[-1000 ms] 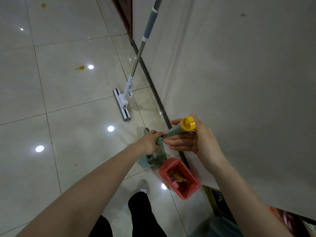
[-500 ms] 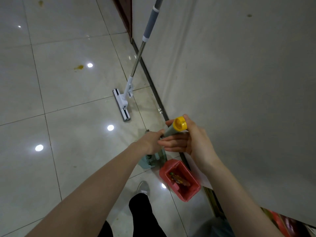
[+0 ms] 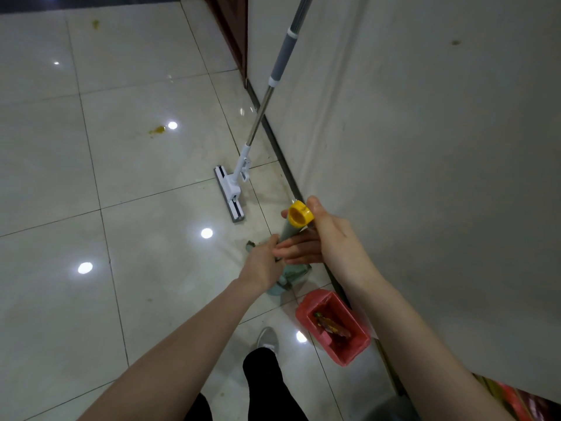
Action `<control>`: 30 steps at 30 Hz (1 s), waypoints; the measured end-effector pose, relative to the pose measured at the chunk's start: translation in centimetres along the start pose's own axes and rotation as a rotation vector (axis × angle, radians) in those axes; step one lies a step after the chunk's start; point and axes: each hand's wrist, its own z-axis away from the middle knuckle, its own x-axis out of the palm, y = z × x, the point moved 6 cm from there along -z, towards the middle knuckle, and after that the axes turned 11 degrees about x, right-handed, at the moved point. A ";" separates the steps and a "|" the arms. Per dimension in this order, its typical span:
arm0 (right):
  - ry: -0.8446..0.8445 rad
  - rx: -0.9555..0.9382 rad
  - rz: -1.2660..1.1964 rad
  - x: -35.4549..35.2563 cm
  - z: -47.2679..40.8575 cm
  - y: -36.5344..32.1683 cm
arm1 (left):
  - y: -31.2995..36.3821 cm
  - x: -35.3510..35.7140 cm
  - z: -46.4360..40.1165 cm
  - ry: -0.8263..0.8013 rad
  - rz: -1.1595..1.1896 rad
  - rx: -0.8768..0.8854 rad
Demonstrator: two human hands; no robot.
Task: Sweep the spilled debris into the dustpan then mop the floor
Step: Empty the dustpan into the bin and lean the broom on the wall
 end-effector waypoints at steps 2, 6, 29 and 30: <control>0.001 -0.004 0.022 0.8 -0.4 -0.1 | -0.9 -0.6 0.5 0.031 0.018 -0.017; 0.028 0.015 0.077 2.4 -1.2 0.1 | -2.4 -1.6 0.8 0.054 -0.033 0.009; 0.660 -0.227 -0.417 9.9 8.2 -4.4 | -0.7 -23.4 8.0 -0.220 -0.229 0.365; 0.674 -0.252 -0.382 10.2 8.4 -5.2 | -0.1 -24.3 7.8 -0.215 -0.222 0.386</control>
